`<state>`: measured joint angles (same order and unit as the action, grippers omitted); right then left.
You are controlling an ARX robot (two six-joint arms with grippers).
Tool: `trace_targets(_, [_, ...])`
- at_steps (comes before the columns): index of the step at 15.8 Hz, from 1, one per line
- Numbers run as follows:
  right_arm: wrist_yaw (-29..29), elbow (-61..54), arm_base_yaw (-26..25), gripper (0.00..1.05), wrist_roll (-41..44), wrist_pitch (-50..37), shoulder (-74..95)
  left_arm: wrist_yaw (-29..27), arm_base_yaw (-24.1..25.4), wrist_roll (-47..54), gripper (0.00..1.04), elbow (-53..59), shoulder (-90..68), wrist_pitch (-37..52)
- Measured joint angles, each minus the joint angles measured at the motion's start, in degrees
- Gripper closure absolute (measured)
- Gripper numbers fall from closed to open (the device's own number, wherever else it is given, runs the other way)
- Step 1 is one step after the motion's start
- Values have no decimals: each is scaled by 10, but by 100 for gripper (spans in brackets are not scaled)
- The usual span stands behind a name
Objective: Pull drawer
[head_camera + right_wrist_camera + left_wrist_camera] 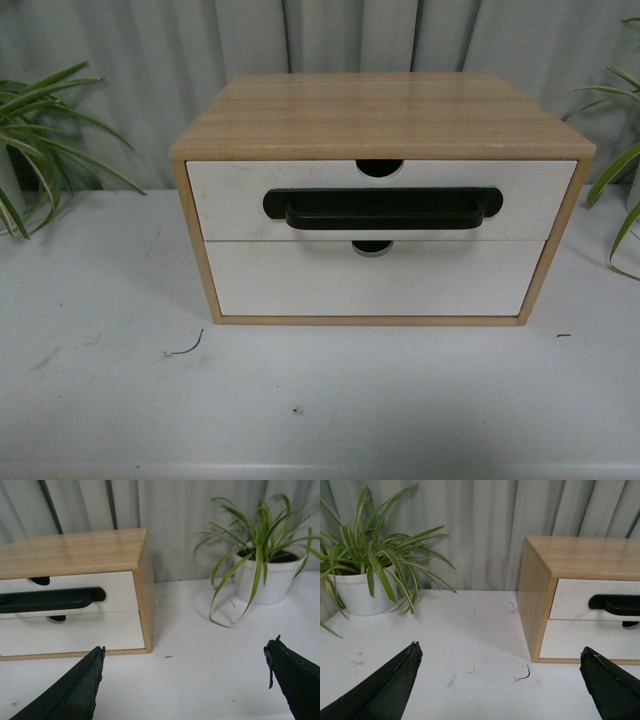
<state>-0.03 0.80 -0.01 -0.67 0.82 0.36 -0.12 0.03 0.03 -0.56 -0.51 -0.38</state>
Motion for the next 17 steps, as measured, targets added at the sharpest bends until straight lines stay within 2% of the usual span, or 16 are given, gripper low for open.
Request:
trace_targets(1, [-6, 3, -1, 6, -47, -15, 46, -10, -4, -5, 7, -2, -3, -12])
trace_targets(2, [-17, 8, -9, 6, -79, -72, 109, -155, -71, -71, 7, -50, -74, -117])
trace_targets(3, [-28, 17, -12, 6, -85, -137, 166, -242, -83, -126, 7, -62, -128, -113])
trace_targets(4, [-32, 31, -12, 6, -89, -192, 221, -271, -59, -151, 7, -62, -144, -78])
trace_targets(7, [-48, 106, -2, 6, -88, -380, 454, -208, -2, -162, 7, -82, -299, 99])
trace_targets(10, [-51, 150, 10, 6, -85, -424, 540, -186, -1, -161, 7, -106, -385, 180])
trace_targets(12, [-55, 244, 32, 6, -65, -446, 672, -151, -5, -154, 7, -179, -543, 299])
trace_targets(15, [-76, 366, 63, 6, 23, -443, 787, -67, -42, -85, 7, -290, -695, 329])
trace_targets(17, [-127, 422, 76, 6, 137, -421, 818, 17, -68, 17, 7, -378, -750, 273])
